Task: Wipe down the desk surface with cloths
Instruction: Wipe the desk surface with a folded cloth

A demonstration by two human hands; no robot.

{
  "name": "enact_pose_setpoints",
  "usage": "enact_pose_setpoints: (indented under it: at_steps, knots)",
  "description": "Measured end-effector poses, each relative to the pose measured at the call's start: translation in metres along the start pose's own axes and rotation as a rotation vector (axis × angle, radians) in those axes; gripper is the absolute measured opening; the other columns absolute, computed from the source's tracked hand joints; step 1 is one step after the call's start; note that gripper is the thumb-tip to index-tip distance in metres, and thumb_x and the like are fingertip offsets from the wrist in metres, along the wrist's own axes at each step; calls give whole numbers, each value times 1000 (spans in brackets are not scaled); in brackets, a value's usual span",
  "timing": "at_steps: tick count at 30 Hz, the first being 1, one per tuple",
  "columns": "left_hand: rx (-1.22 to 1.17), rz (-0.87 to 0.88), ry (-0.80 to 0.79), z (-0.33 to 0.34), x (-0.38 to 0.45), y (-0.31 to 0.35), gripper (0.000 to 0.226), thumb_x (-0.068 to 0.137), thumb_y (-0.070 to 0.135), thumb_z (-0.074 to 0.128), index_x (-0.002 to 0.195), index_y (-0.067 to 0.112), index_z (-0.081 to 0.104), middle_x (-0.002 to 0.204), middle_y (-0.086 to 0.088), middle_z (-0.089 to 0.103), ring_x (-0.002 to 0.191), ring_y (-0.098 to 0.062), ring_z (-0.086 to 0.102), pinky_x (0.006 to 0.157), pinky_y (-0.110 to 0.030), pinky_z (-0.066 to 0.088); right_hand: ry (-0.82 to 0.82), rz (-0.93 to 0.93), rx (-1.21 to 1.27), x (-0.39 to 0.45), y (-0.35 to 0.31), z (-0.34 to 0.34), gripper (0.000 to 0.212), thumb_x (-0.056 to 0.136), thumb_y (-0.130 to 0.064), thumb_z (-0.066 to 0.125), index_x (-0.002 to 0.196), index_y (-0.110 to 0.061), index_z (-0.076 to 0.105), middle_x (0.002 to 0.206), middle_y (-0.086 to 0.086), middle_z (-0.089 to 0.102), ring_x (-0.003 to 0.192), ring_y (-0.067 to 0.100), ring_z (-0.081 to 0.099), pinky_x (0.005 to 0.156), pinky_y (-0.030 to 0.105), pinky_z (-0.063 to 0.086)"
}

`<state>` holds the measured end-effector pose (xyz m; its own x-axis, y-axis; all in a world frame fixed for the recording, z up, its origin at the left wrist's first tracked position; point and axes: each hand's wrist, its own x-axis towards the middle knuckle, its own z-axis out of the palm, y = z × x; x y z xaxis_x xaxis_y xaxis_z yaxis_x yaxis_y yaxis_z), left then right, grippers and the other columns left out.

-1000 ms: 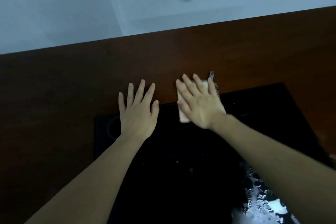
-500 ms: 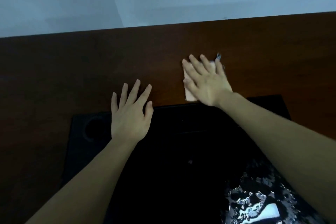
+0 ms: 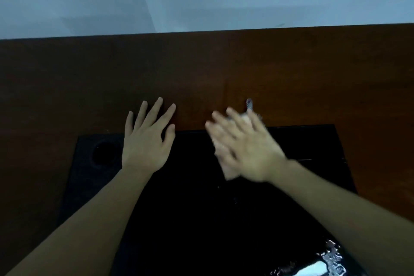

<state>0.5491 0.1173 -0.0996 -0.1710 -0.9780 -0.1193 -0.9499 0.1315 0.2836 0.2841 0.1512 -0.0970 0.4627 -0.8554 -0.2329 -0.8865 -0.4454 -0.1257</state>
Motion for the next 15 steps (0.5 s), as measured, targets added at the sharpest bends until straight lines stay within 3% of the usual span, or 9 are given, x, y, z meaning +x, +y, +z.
enact_pose_setpoints:
  at_steps: [4, 8, 11, 15]
  knots:
    - [1, 7, 11, 1, -1, 0, 52, 107, 47, 28, 158, 43, 23, 169, 14, 5, 156, -16, -6, 126, -44, -5, -32, 242, 27, 48, 50, -25, 62, 104, -58, 7, 159, -39, -16, 169, -10, -17, 155, 23, -18, 123, 55, -10]
    - [11, 10, 9, 2, -1, -1, 52, 106, 47, 27, 158, 43, 23, 169, 13, 6, 156, -16, -5, 126, -45, -5, -49, 339, 28, 48, 35, -25, 62, 104, -55, 2, 159, -33, -18, 169, -4, -17, 155, 27, -19, 122, 58, -11]
    - [10, 9, 9, 2, -1, -1, 52, 106, 47, 27, 158, 42, 24, 169, 11, 8, 157, -18, -4, 126, -47, -3, -45, 230, -27, 7, -13, -6, 63, 105, -52, 2, 159, -29, -18, 170, 1, -15, 156, 32, -13, 122, 63, -5]
    - [20, 16, 9, 1, -1, 0, 53, 106, 47, 27, 159, 40, 24, 169, 9, 9, 157, -20, -2, 126, -48, -2, -66, 36, -2, -51, -49, 17, 63, 107, -55, 15, 164, -27, 10, 171, 1, 9, 156, 33, 8, 121, 61, 7]
